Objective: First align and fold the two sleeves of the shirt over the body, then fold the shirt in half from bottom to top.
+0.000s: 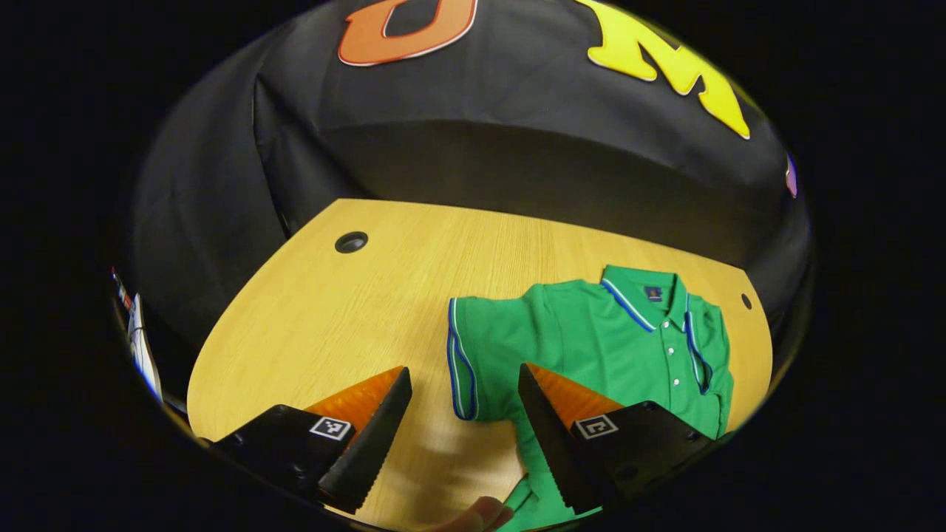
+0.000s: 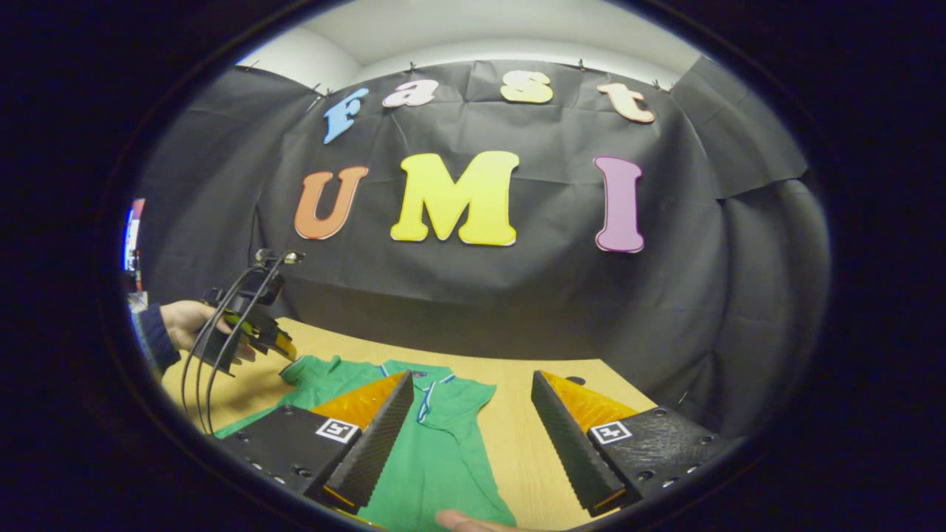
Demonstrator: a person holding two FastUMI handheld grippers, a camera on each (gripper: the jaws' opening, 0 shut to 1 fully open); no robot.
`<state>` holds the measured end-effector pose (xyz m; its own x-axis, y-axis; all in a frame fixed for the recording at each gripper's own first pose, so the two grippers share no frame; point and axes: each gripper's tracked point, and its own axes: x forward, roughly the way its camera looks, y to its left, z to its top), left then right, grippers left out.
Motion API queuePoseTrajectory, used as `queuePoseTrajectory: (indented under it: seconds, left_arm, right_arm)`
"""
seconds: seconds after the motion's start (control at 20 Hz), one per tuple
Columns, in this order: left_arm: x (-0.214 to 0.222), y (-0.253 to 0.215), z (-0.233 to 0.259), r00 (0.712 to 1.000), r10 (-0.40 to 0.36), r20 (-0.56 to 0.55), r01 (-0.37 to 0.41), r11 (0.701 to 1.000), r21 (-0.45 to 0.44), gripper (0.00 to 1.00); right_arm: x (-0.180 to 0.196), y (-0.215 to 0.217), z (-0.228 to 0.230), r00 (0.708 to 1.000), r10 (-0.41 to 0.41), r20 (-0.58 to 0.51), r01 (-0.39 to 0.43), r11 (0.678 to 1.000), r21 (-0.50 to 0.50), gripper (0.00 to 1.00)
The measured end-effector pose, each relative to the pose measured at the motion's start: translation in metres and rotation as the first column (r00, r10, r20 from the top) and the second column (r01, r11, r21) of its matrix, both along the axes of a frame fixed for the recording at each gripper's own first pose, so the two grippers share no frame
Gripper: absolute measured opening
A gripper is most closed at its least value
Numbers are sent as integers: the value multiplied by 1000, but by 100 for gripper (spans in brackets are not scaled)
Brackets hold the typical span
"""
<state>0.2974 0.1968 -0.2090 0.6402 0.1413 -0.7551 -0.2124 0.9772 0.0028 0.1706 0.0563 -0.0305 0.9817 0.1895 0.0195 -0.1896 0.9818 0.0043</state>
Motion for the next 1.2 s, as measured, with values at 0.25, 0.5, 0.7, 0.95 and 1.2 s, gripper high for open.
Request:
queuePoseTrajectory:
  seconds: [0.25, 0.5, 0.7, 0.95, 1.2]
  left_arm:
    - [17, -3, -33, 994, 6, -107, -15, 997, -82, 66]
    - [27, 12, -27, 994, 11, -111, -12, 1000, -9, 10]
    - [26, 11, -33, 989, 3, -145, -4, 1000, -4, 3]
    - [23, 10, -35, 987, -4, -162, 4, 1000, -1, 3]
    - [33, 6, -20, 993, -3, -119, 8, 999, 41, 3]
  right_arm:
    - [11, 5, -17, 999, 39, 1, -39, 999, 11, 95]
    - [18, -4, -29, 998, 27, -60, -23, 998, 60, 97]
    - [21, -13, -27, 998, -4, -59, 9, 995, 99, 95]
    - [25, -11, -36, 996, 7, -91, 4, 993, 117, 95]
    - [26, -12, -39, 995, 5, -104, 7, 993, 115, 95]
